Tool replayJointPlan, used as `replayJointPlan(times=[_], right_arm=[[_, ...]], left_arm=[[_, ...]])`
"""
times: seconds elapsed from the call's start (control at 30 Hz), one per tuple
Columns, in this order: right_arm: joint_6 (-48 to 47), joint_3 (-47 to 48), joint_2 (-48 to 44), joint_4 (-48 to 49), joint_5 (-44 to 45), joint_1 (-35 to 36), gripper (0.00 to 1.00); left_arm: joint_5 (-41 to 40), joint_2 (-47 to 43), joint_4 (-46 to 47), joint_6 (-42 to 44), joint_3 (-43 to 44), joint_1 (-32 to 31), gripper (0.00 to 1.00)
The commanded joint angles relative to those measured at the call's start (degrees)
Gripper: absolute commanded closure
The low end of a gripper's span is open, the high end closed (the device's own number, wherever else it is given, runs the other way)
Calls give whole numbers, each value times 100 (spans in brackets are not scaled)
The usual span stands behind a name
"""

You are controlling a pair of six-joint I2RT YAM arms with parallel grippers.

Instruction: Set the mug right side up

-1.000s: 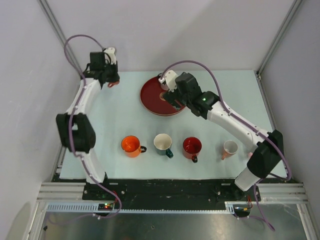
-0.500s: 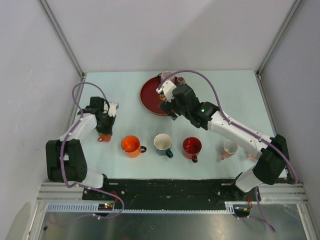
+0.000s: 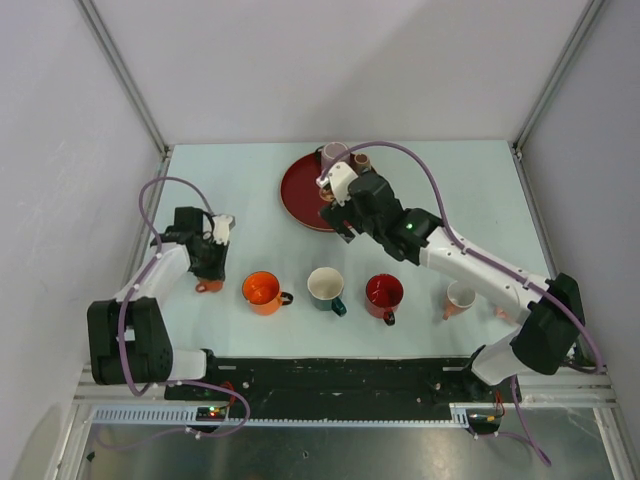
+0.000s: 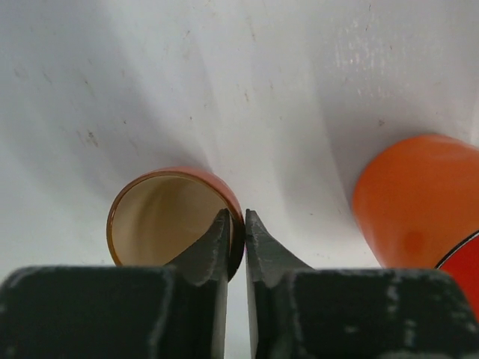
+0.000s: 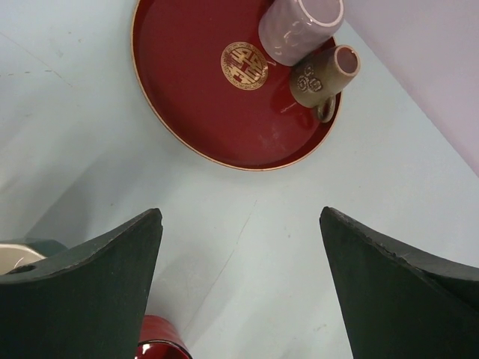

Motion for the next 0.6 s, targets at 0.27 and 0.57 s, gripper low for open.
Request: replayJointPlan(times=[0.27,0.57], right_arm=[[1164,1472,1380,-843,-1067,-1366,7],[-346,3604,3527,-1490,-2008,-2407,13]], left_arm=[[76,-467,-287,227,220,73,36],[344,-788,-1226,116,1508,85,18]])
